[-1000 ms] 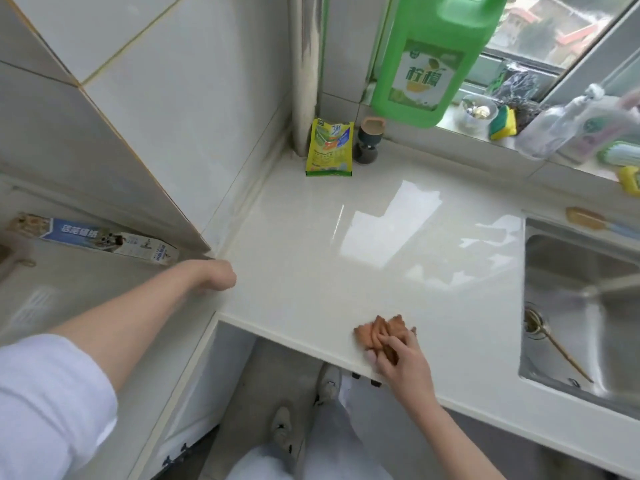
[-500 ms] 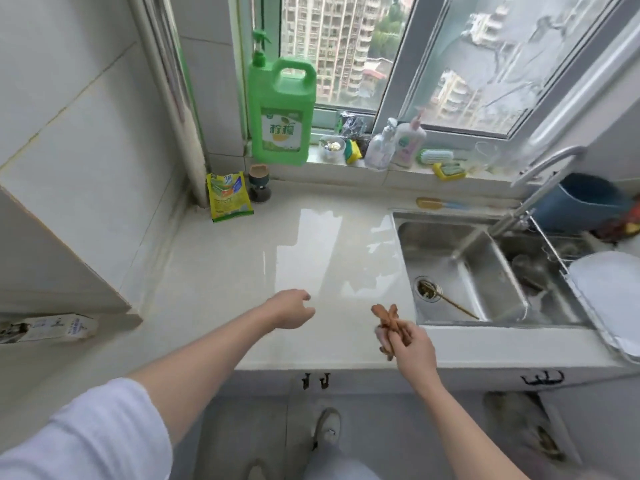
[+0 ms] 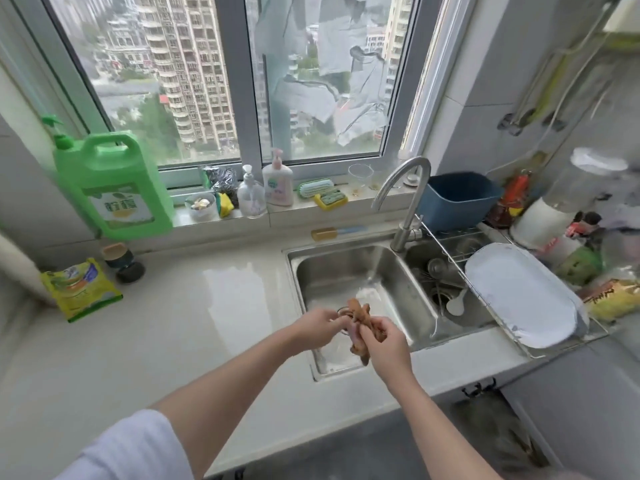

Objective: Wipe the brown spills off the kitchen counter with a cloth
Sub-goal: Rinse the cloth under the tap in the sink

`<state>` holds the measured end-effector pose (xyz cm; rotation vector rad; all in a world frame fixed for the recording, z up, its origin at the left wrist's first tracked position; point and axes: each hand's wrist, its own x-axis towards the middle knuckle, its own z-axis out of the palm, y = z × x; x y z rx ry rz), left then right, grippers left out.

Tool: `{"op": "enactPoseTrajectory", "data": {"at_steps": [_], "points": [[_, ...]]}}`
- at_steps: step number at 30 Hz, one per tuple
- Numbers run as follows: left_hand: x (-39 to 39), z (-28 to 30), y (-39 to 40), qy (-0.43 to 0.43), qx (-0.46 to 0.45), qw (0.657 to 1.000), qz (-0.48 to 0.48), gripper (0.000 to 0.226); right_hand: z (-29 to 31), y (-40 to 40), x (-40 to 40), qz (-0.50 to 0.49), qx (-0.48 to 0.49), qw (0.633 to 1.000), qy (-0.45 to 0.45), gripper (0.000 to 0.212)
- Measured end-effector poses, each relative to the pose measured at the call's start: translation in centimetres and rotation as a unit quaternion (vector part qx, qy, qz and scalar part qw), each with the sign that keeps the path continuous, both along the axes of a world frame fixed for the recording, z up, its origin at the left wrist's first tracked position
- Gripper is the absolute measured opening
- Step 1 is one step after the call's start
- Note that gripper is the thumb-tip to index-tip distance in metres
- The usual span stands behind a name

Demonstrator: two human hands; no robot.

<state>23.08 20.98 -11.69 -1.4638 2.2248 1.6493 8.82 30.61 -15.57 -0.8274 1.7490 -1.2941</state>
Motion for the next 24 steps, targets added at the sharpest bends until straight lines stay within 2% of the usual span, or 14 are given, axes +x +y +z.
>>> {"op": "enactPoseTrajectory", "data": {"at_steps": [2, 4, 7, 9, 12, 15, 19, 21, 24], "points": [[-4.4, 0.4, -1.4, 0.056, 0.06, 0.996, 0.029, 0.035, -0.6, -2.4, -3.6, 0.007, 0.003, 1.0, 0.025, 0.003], [-7.6, 0.4, -2.8, 0.092, 0.075, 0.991, 0.067, 0.039, -0.9, -4.9, -6.7, 0.028, 0.011, 0.998, 0.052, 0.011], [-10.6, 0.0, -5.3, 0.131, 0.06, 0.975, 0.17, 0.027, -0.8, -8.5, -9.7, 0.062, 0.009, 0.996, 0.057, 0.019], [-11.6, -0.2, -7.4, 0.132, 0.053, 0.964, 0.226, 0.016, -0.1, -10.7, -10.8, 0.089, 0.006, 0.995, 0.053, 0.013], [-13.0, -1.1, -10.7, 0.157, 0.075, 0.941, 0.29, 0.019, -0.2, -13.9, -13.1, 0.105, 0.008, 0.992, 0.075, 0.02], [-15.1, -1.9, -14.0, 0.165, 0.107, 0.932, 0.304, 0.017, 0.0, -16.1, -16.2, 0.064, 0.04, 0.99, 0.116, 0.024], [-18.3, -2.3, -17.8, 0.185, 0.131, 0.923, 0.311, 0.021, 0.1, -18.1, -21.9, 0.017, 0.086, 0.99, 0.107, 0.024], [-19.5, -2.0, -18.7, 0.178, 0.142, 0.922, 0.314, 0.021, -1.1, -19.7, -25.4, -0.023, 0.13, 0.989, 0.068, 0.018], [-20.9, -2.8, -20.4, 0.172, 0.142, 0.922, 0.318, 0.023, -3.7, -23.3, -30.7, -0.089, 0.193, 0.977, 0.0, 0.025]]}}
